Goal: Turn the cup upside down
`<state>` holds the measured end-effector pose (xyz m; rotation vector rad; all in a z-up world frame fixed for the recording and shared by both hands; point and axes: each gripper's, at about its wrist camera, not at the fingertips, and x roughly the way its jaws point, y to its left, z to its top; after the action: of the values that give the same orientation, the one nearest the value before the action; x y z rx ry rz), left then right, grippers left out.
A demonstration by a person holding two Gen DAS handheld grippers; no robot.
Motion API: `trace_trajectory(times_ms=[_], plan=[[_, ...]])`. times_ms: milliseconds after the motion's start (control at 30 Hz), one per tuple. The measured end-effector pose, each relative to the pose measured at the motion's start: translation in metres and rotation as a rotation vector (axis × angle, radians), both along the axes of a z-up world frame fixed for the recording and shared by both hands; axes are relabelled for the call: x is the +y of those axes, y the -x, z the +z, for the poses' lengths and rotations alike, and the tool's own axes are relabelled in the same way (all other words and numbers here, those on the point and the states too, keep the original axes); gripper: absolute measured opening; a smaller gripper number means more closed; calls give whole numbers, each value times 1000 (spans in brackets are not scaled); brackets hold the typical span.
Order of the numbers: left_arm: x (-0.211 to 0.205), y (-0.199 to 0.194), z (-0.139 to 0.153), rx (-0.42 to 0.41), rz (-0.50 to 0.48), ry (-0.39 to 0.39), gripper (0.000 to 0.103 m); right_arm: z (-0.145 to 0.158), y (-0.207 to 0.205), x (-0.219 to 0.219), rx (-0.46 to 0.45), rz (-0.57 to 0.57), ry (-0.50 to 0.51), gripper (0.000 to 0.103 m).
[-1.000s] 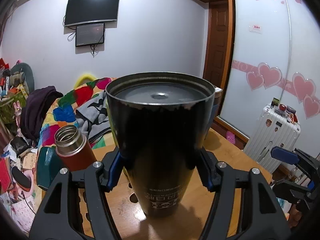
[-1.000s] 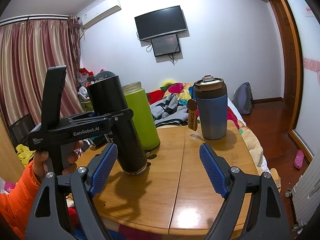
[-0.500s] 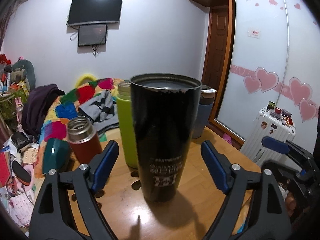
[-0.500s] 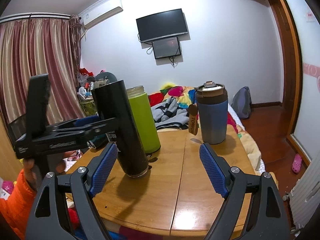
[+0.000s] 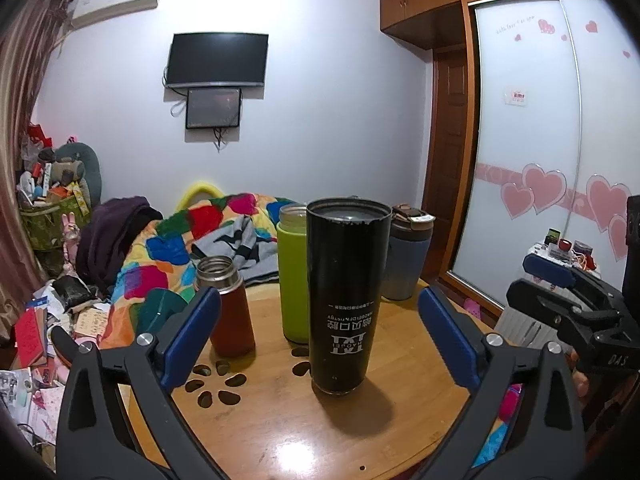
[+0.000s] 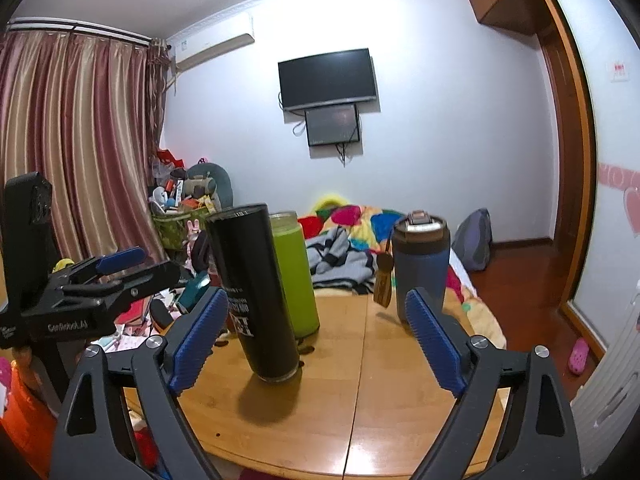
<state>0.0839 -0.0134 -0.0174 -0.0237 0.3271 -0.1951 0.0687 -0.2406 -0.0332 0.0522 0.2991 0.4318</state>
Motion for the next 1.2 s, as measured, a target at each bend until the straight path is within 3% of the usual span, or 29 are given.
trace_trajectory(times_ms=[67,100,133,1200], plan=[[-2,9,3,-27,22,-8,103,3,2,1,-15,-3,3,93],[-2,12,4,-41,31,-10,103,4,3,2,-22,-6,3,102],[-3,16,4,-51,40,-12,103,5,5,2,-31,-12,-2,103],[-2,35,-2,-65,80,5,103,11,15,9,-63,-13,-18,103]])
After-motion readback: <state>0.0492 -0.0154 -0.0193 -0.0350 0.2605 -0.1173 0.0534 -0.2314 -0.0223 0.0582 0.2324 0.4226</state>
